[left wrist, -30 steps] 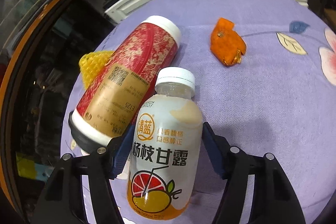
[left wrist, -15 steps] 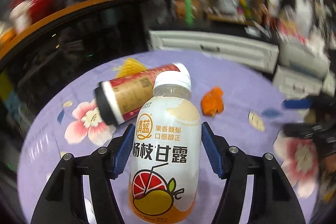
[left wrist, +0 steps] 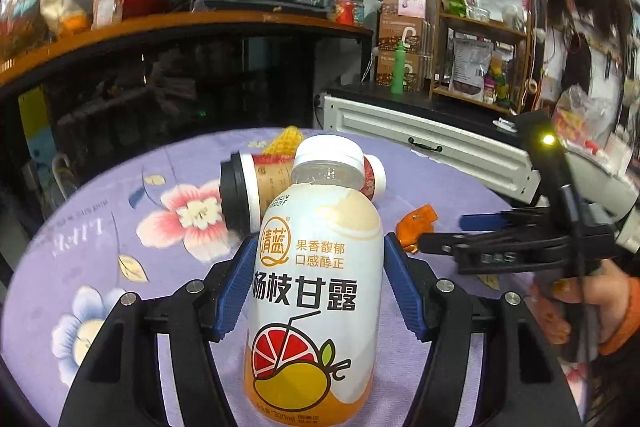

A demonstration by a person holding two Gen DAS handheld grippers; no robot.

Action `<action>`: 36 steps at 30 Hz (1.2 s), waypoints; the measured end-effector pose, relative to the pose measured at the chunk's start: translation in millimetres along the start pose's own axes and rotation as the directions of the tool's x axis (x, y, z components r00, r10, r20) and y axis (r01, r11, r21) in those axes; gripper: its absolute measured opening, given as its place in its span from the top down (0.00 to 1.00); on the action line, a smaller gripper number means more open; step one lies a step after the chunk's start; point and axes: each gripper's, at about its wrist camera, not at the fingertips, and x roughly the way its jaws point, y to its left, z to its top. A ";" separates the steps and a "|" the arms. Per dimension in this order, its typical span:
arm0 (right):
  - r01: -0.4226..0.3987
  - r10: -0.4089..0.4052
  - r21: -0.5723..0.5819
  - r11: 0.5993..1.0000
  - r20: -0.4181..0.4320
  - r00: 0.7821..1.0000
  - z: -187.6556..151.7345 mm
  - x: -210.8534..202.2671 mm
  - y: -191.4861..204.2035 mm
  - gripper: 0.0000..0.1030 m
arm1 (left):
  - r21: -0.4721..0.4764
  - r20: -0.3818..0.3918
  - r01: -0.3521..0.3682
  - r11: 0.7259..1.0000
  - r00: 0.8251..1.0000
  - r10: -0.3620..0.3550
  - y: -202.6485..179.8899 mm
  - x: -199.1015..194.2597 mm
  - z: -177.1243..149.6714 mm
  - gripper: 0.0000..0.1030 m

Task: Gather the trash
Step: 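Grasp the orange peel with the right tool while the left tool holds the bottle, then carry the peel into the bin and open the right tool while left carries bottle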

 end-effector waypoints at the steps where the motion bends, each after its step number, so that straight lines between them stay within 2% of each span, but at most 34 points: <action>1: 0.011 -0.011 -0.005 1.000 -0.007 1.000 2.5 5.7 1.9 0.22 | -0.012 -0.002 0.004 1.000 1.000 -0.004 2.5 0.3 -0.2 0.39; 5: 0.066 -0.066 -0.009 0.998 -0.027 0.997 11.9 24.6 7.3 0.22 | -0.007 0.011 -0.033 0.999 0.999 0.033 0.6 -2.5 -2.8 0.39; 8: 0.106 -0.107 -0.036 0.994 -0.037 0.994 13.8 34.4 13.3 0.31 | -0.023 0.017 -0.001 1.000 1.000 0.001 -0.2 -4.7 -2.9 0.39; 10: 0.132 -0.134 -0.056 0.990 -0.033 0.990 13.9 35.6 16.6 0.41 | -0.023 0.020 0.002 1.000 1.000 -0.002 -0.4 -5.1 -4.2 0.39; 13: 0.139 -0.141 -0.038 0.989 -0.030 0.990 12.1 33.9 14.2 0.43 | -0.034 0.018 0.014 0.999 1.000 -0.013 0.4 -5.1 -5.2 0.39; 14: 0.143 -0.144 -0.034 0.989 -0.028 0.989 11.3 33.0 13.6 0.48 | -0.041 0.017 0.025 0.999 1.000 -0.024 0.6 -5.1 -5.5 0.39; 15: 0.150 -0.151 -0.027 0.988 -0.025 0.988 10.5 30.9 11.9 0.56 | -0.041 0.016 0.028 0.999 1.000 -0.027 0.0 -5.0 -5.7 0.39; 17: 0.129 -0.129 0.000 0.992 -0.030 0.991 8.5 27.3 6.2 0.60 | -0.030 0.018 0.016 0.999 1.000 -0.016 -1.5 -4.7 -6.0 0.39; 24: 0.056 -0.055 0.124 0.991 -0.015 0.998 -2.8 2.4 -19.2 0.62 | -0.034 0.017 0.015 0.999 1.000 -0.014 -2.1 -2.4 -7.8 0.39; 32: 0.007 -0.017 0.137 0.990 0.070 0.997 -42.1 -72.6 -33.5 0.62 | -0.004 0.025 0.028 1.000 0.999 -0.028 -9.8 -2.1 -9.9 0.39; 36: 0.001 -0.018 0.160 0.987 0.109 0.994 -73.7 -117.6 -47.5 0.62 | 0.025 0.036 0.036 0.999 0.999 -0.037 -15.5 -3.1 -13.9 0.39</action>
